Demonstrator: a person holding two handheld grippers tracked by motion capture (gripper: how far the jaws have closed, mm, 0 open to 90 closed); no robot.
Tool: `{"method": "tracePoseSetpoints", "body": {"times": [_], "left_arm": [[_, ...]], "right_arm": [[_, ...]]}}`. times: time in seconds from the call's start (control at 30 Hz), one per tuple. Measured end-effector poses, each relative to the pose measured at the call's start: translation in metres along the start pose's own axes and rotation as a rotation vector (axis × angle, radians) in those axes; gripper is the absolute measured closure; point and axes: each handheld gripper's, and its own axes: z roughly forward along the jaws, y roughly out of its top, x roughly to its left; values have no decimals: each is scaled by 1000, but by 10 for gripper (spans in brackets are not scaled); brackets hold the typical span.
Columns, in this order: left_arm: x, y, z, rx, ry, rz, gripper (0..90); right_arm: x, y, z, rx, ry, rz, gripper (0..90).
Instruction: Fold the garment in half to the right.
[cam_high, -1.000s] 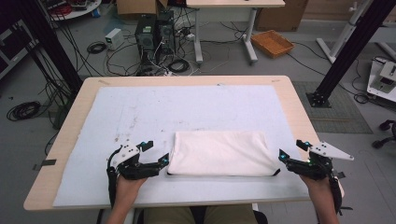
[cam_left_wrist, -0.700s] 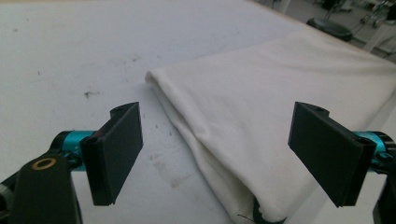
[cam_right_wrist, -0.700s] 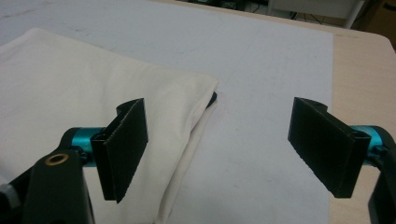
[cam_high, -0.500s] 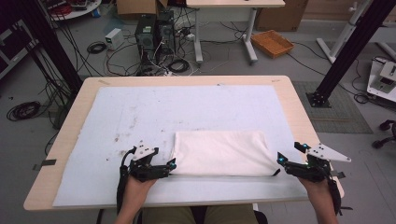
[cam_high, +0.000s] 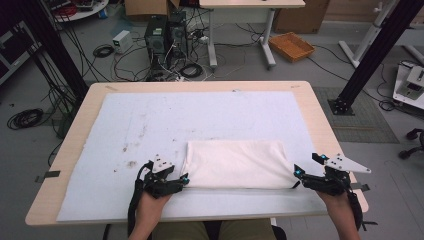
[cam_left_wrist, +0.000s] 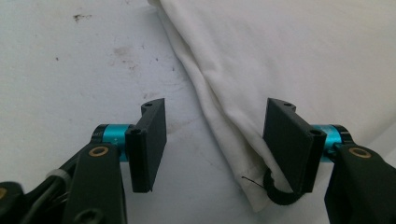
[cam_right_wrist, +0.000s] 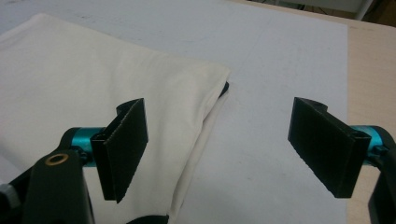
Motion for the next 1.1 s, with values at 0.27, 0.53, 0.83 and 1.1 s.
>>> {"method": "tracePoseSetpoints", "body": {"times": [0.27,0.53,0.83,1.1], "left_arm": [[-11,-3,-2,23,15,85,599],[-11,-4,-5,27,-63,45,852],[-8,-9,-11,15,-122,-45,855],[-7,-9,-11,20,-120,-31,855]], "right_arm": [[3,4,-1,-8,11,4,197],[40,42,8,-65,106,-96,198],[100,106,71,-30,249,-208,197],[155,133,151,120,343,-253,198]]}}
